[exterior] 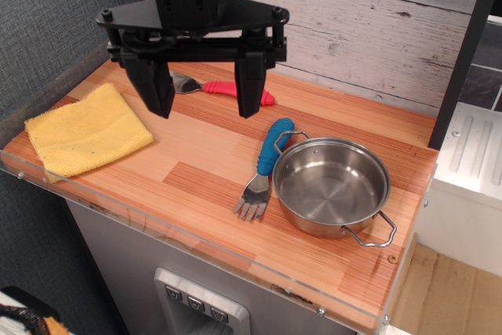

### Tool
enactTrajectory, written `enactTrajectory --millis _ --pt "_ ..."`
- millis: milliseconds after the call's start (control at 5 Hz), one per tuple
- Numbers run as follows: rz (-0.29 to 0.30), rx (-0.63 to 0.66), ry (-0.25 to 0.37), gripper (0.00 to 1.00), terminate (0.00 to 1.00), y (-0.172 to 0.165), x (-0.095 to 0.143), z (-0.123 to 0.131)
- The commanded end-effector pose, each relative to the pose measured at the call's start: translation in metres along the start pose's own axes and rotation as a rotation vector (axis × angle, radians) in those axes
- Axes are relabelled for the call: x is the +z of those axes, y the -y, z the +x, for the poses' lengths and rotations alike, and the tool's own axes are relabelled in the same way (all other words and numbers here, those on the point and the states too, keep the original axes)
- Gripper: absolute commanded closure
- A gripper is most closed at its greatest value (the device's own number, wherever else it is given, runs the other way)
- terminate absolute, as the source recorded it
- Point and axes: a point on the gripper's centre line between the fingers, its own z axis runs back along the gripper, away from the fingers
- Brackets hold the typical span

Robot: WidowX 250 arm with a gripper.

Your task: Move the napkin close to the fork

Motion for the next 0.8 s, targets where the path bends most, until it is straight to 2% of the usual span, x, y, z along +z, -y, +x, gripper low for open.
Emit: enactTrajectory --millis 0,200,400,600 --pt "0.000 0.000 0.000 0.00 0.00 0.000 0.000 0.000" --pt "0.043 0.028 -0.039 0.00 0.00 0.005 -0.012 0.012" --pt "0.077 0.124 -0.046 0.00 0.00 -0.001 -0.022 0.030" --pt "0.146 0.151 -0.026 0.00 0.00 -0.022 -0.036 0.045"
